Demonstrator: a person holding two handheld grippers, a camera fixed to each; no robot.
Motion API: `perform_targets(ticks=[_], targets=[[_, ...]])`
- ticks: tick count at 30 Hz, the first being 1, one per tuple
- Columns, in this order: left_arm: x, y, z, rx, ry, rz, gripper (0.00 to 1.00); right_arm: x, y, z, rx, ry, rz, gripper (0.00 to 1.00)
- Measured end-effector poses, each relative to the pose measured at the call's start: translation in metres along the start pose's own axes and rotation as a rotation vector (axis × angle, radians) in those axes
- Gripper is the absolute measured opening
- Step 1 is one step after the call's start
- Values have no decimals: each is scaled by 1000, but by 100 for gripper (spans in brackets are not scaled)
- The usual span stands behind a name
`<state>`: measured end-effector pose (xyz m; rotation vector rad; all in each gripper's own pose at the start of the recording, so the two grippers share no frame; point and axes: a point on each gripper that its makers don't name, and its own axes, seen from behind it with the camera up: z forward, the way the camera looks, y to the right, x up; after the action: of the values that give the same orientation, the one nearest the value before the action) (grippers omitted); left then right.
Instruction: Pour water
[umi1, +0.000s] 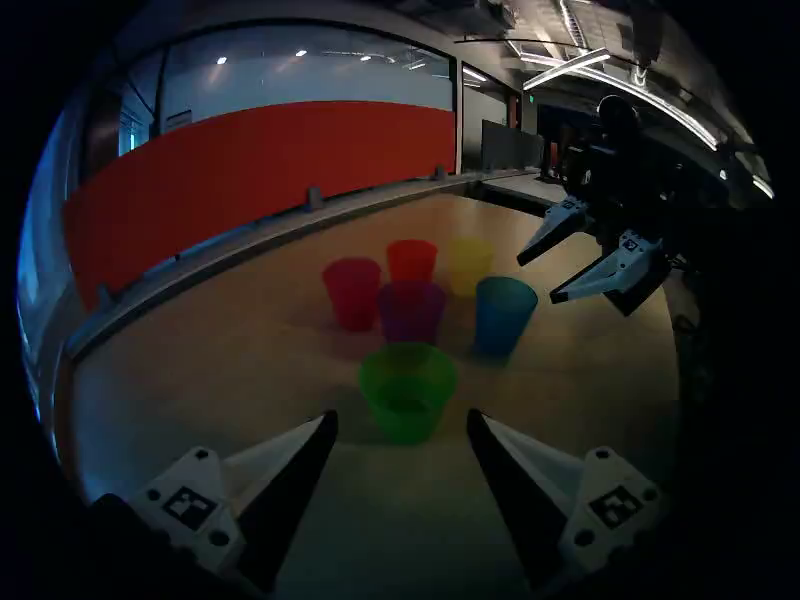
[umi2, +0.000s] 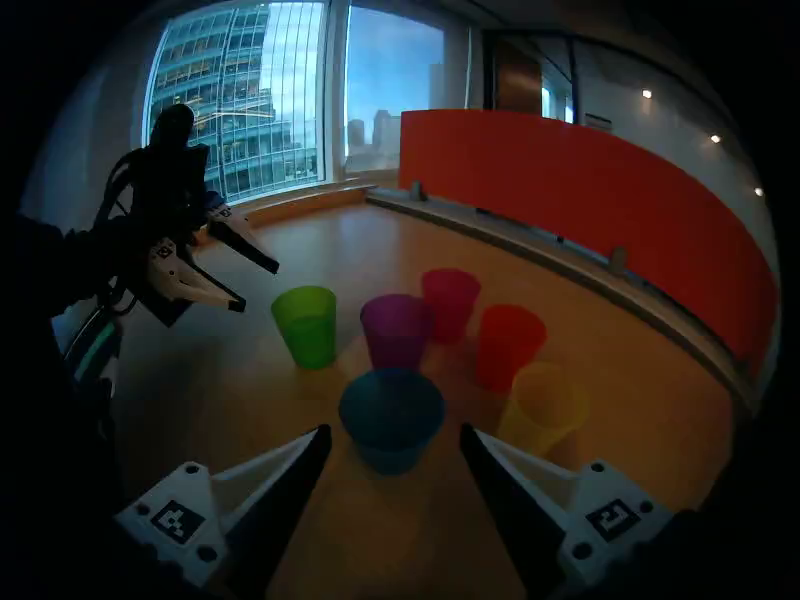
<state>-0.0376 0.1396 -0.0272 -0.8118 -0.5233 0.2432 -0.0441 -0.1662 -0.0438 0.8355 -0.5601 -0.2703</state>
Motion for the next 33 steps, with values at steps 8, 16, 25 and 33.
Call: perform_targets(ticks=[8, 16, 25, 33], targets=[[-12, -2, 13, -11, -46, 2, 96, -11, 1, 11, 4, -24, 5, 99], [-17, 1, 26, -35, -75, -7, 96, -16, -1, 26, 14, -47, -3, 99], [-20, 3, 41, -47, -98, -1, 96, -15, -3, 38, 24, -59, -11, 99], [-17, 2, 53, -53, -103, -3, 96, -15, -2, 48, 28, -65, -7, 99]])
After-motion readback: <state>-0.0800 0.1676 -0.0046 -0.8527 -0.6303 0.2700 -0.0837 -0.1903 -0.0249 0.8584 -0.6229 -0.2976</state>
